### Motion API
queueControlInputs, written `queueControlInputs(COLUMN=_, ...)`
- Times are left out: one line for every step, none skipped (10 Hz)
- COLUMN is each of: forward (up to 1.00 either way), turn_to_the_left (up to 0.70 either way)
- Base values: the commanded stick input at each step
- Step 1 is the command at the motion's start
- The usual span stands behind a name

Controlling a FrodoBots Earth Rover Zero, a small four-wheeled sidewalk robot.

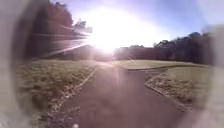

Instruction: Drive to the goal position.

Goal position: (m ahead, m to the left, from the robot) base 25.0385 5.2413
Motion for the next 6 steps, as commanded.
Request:
queueControlInputs(forward=0.85, turn_to_the_left=0.00)
queueControlInputs(forward=0.85, turn_to_the_left=0.00)
queueControlInputs(forward=0.85, turn_to_the_left=0.00)
queueControlInputs(forward=0.85, turn_to_the_left=0.00)
queueControlInputs(forward=0.85, turn_to_the_left=0.00)
queueControlInputs(forward=0.85, turn_to_the_left=0.00)
